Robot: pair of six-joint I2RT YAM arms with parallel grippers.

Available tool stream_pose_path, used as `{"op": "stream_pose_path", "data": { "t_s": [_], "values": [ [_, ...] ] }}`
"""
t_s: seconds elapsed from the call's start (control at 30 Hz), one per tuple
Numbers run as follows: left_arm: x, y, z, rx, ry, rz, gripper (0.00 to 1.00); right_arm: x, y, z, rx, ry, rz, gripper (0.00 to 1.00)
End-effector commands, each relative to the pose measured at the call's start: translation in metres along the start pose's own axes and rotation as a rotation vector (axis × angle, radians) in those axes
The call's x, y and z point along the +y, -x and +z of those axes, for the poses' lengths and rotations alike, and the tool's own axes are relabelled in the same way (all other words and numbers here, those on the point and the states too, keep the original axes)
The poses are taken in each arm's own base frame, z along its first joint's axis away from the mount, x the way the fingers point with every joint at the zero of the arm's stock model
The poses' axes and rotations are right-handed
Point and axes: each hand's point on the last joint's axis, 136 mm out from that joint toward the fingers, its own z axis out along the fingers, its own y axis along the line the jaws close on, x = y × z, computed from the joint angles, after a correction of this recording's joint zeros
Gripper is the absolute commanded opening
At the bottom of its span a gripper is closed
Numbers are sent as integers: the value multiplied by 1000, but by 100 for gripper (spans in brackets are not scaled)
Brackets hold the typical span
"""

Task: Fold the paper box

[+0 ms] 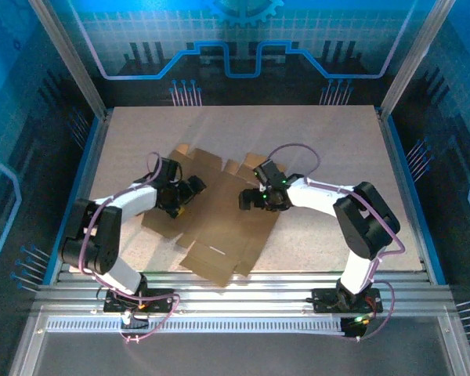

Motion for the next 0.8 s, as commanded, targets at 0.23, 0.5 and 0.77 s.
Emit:
{"op": "stream_pose_path", "data": {
  "t_s": [0.23,0.5,0.77],
  "values": [
    [-22,-60,13,123,-29,18,99,-21,54,22,-4,-8,6,100],
    [-72,-83,21,215,-146,42,99,-19,103,32,-42,42,-2,100],
    [-76,-59,-20,121,-68,206,99,-7,113,-14,-115,59,-93,100]
  ]
}}
